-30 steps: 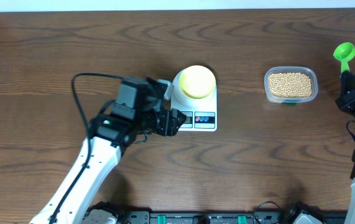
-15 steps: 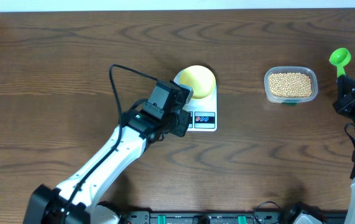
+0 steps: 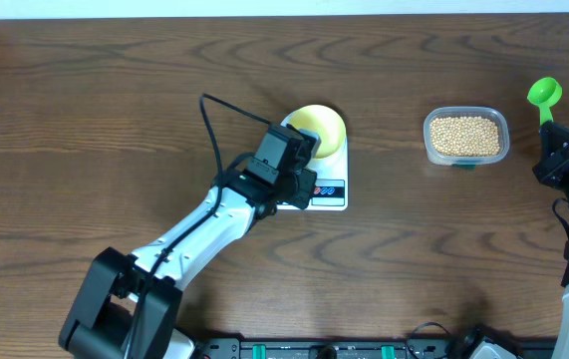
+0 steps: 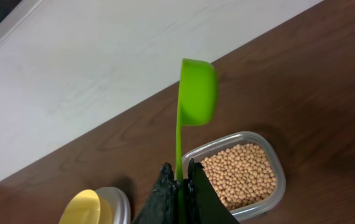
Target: Scoop item into bowl and weigh 50g on scale
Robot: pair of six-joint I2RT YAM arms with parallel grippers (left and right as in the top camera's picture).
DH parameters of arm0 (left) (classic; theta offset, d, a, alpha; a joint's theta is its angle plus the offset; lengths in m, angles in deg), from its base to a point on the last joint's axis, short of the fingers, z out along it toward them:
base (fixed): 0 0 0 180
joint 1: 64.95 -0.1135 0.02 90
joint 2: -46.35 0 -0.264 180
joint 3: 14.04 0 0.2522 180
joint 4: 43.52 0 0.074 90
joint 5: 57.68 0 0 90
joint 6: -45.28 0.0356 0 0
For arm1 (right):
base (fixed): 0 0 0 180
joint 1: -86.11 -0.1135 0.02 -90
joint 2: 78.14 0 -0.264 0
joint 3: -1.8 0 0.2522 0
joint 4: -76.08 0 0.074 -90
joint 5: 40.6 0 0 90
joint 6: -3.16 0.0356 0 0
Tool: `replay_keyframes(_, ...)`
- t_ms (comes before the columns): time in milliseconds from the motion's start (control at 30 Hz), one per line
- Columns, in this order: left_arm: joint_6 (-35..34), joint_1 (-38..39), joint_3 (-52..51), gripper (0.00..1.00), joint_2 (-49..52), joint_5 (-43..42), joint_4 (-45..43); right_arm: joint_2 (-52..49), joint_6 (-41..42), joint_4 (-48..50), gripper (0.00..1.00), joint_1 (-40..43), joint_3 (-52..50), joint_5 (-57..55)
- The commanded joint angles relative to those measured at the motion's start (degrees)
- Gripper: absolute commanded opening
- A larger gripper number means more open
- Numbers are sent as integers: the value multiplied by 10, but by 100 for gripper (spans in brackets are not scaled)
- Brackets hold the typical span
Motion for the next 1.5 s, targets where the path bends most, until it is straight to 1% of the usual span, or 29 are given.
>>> replay_keyframes(0,-2,15,3,7,18,6,-2,0,-16,1,1,-5,9,-4)
replay_keyframes(200,-2,34,3,7,43,10,-5,0,-18,1,1,-5,9,-17)
replay_keyframes(667,0,40,3,7,77,36,-60,0,-35,3,1,-5,9,-30)
replay_keyframes(800,0,40,0,7,77,37,-60,0,-35,3,1,-5,9,-30)
replay_keyframes(967,0,40,-7,7,77,61,-60,0,-37,3,1,-5,9,-30)
replay_keyframes(1467,0,40,-12,7,77,61,-61,0,-37,3,1,-5,9,-45)
